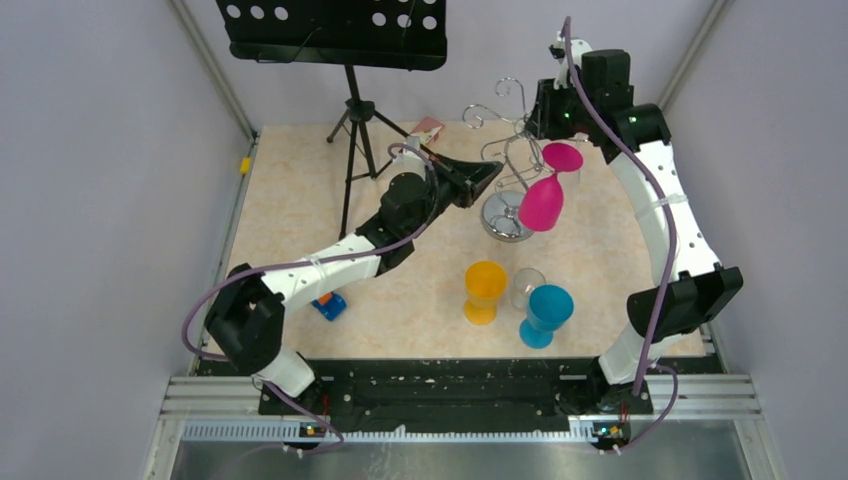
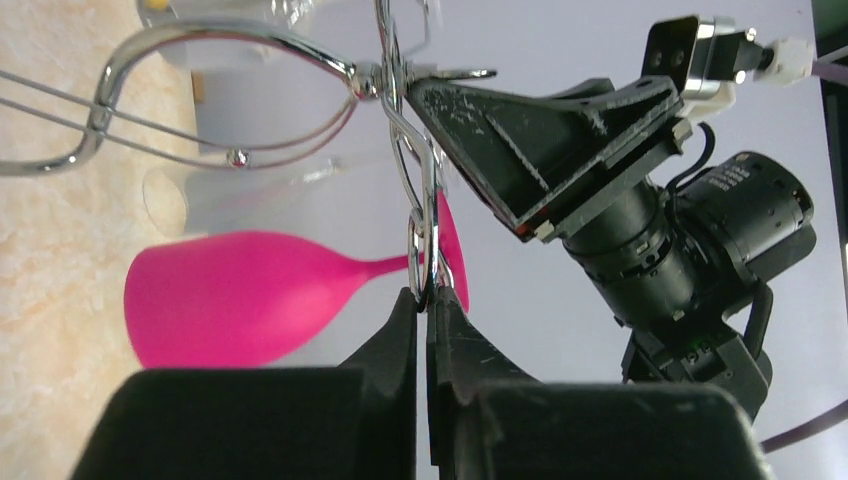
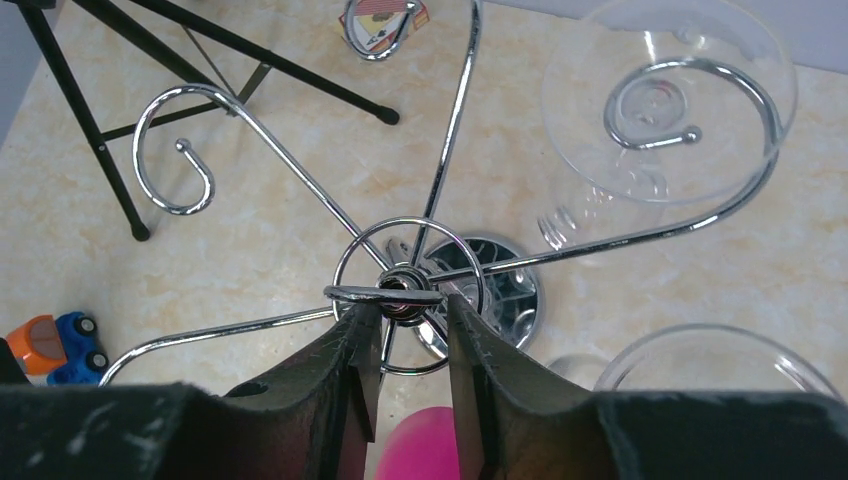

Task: Place the wine glass upside down on the wine glass rack
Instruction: Adjust the wine rack at the center of the board.

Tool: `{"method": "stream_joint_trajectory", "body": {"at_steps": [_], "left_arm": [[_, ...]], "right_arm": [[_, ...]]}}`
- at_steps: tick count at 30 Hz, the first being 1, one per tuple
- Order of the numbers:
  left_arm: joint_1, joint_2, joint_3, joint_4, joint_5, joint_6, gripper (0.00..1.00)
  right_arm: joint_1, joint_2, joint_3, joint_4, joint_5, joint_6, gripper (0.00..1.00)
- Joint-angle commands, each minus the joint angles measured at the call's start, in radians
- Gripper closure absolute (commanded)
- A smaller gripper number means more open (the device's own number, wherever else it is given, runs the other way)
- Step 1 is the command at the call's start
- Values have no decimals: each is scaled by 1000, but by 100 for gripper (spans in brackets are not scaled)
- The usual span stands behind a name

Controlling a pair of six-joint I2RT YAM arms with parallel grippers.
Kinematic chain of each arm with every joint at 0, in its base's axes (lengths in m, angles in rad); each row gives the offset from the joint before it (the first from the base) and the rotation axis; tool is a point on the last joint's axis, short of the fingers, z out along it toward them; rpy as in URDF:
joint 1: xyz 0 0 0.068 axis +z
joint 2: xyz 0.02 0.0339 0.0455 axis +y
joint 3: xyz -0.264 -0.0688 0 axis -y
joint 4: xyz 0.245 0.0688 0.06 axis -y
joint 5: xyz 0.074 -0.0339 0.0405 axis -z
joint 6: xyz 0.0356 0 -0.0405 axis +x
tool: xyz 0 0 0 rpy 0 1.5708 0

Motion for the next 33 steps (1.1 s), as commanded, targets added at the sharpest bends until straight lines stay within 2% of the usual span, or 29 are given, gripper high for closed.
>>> {"method": "stream_joint_trajectory", "body": {"at_steps": [1,4,6,7,10,15,19,23,29,33], "left_arm": [[-44,-105,-4,98,75,-56,100],[-44,-122,-6,63,63,-42,97],[-42,-132,-6,42,63,-27,82],[-43,-137,-4,32,35,-20,71],[-43,-151,9,-11,29,9,48],[-43,-178,29,-77,47,80,23],[-42,-224,4,-119,48,127,15],[-35,-311,-43,-227,92,247,14],[-29,-474,-73,-560,89,577,12],[-27,-535,-36,-814,63,817,10]], "right_arm": [[-9,15,50,99,45,5,68],[-8,6,57,102,44,12,61],[-9,-1,58,106,45,17,49],[-9,-6,58,109,45,18,44],[-8,-19,57,122,40,27,36],[-9,-45,62,136,32,57,25],[-8,-88,61,145,40,93,19],[-8,-158,22,146,63,112,16],[-8,-359,-150,142,48,193,16],[-8,-542,-309,83,92,267,15]]}}
